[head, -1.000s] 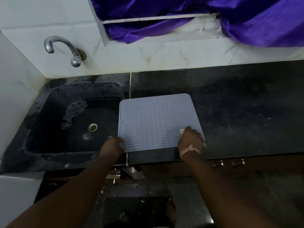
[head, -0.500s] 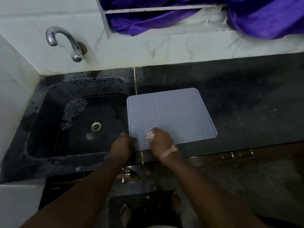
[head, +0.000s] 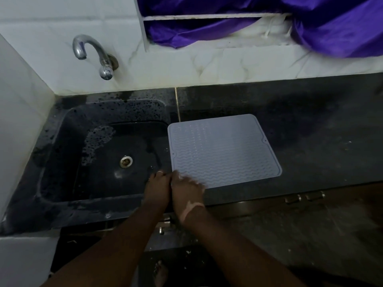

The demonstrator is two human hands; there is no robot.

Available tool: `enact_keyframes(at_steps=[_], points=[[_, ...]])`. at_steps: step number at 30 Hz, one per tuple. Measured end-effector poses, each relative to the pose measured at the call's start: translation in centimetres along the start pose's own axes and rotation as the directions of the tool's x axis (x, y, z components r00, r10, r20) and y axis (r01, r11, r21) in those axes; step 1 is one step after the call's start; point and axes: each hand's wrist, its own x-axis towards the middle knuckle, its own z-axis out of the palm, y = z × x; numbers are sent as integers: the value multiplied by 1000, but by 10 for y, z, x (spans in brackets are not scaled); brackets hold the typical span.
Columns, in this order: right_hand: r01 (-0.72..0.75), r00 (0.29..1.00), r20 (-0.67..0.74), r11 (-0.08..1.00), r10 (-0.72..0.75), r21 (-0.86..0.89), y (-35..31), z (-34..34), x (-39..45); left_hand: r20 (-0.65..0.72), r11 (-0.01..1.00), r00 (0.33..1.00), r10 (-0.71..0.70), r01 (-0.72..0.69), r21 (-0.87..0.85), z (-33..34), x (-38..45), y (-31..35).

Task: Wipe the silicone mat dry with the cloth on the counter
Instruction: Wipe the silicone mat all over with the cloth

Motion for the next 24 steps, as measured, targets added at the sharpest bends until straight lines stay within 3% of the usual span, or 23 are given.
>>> enact_keyframes(at_steps=[2,4,8,10,12,14,16,19,21,24], points=[[19,992,112,965,-50,262,10,-18,19,13,1000,1000,-11,11,12,-4,3,-3],[-131,987,146,873,70,470,50,-45,41,50,1000,999,-17,16,27,-8,6,-1],[-402,894,-69,860,443,316,169,-83,71,108,994,991,-77,68,82,-13,13,17],[-485,842,-105,828,530,282,207,-86,71,97,989,992,-77,63,134,-11,14,23],[-522,831,-67,815,553,253,204,-76,65,135,986,988,-81,60,158,-9,17,25],[-477,869,-89,872,486,109,166,-58,56,190,982,977,-94,60,176,-10,22,27],[-292,954,-84,956,288,-30,106,-41,45,210,976,974,-84,38,216,-12,28,28],[77,995,63,994,-83,83,32,-27,29,189,980,975,-120,85,182,-13,32,25],[99,980,143,960,-141,263,26,-37,33,205,976,966,-157,120,181,-14,32,20],[-28,996,89,914,-9,404,87,-69,58,256,961,953,-163,95,259,-16,34,21]])
